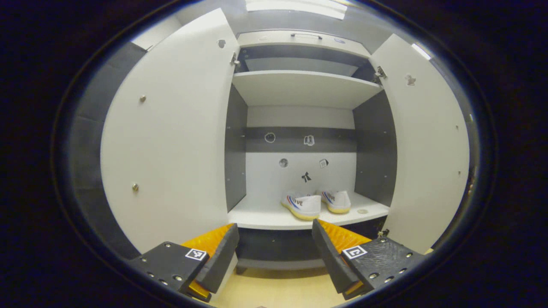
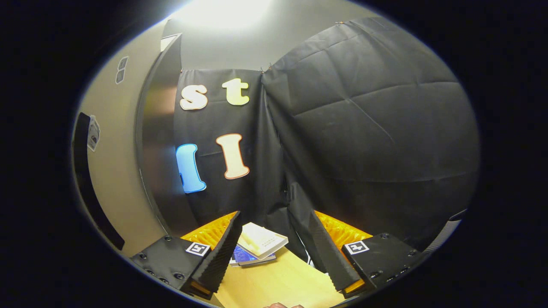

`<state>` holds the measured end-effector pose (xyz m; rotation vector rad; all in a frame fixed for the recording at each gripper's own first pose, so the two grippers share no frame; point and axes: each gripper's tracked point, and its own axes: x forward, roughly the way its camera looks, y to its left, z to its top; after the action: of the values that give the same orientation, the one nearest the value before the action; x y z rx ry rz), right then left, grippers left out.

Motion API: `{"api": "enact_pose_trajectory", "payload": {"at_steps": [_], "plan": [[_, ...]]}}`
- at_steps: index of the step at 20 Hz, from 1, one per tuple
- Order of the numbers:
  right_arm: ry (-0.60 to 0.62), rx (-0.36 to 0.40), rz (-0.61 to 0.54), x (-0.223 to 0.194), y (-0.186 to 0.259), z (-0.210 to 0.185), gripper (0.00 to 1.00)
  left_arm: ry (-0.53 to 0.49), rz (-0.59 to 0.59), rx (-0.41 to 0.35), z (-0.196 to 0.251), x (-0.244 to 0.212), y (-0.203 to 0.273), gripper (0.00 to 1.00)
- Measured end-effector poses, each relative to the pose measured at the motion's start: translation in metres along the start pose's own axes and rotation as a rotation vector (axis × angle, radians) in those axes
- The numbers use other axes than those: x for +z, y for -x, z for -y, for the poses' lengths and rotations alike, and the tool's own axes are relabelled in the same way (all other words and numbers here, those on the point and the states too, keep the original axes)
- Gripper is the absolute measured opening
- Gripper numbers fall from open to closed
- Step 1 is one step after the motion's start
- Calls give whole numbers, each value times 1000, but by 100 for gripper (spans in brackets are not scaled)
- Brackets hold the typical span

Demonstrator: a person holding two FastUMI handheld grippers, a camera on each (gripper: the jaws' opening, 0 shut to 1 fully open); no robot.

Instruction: Grab one shoe with the right hand and put it into the shoe cabinet, grab the other shoe with the left hand and put it into the shoe cabinet; then close the right door with the right hand and the left door with the left hand.

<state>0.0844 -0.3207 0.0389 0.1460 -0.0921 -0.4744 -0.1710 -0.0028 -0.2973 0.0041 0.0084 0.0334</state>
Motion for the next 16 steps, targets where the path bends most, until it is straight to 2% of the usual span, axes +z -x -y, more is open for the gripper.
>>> {"api": "enact_pose_trajectory", "payload": {"at_steps": [1, 2, 3, 4, 9, 13, 14, 15, 16], "plan": [[0, 5, 2, 4, 4, -4, 98, -3, -13, -6, -1, -6, 10, 98], [-3, 10, 5, 9, 9, -8, 98, -5, -22, -16, -2, -8, 18, 100], [-9, 11, 10, 14, 14, -12, 93, -4, -32, -27, -4, -11, 26, 98], [-13, 7, 14, 20, 19, -14, 92, 4, -45, -41, -4, -14, 33, 98], [-1, 9, 45, 49, 45, -30, 93, 44, -82, -99, -9, -22, 48, 100], [-4, 41, 21, 52, 56, -51, 93, 67, -83, -157, -5, -23, 55, 98], [10, 31, 4, 49, 55, -51, 98, 64, -88, -173, -3, -24, 57, 100], [13, 34, -10, 47, 56, -55, 98, 56, -103, -190, -1, -32, 59, 98], [6, 61, -9, 49, 60, -65, 98, 50, -113, -197, -1, -39, 64, 100]]}}
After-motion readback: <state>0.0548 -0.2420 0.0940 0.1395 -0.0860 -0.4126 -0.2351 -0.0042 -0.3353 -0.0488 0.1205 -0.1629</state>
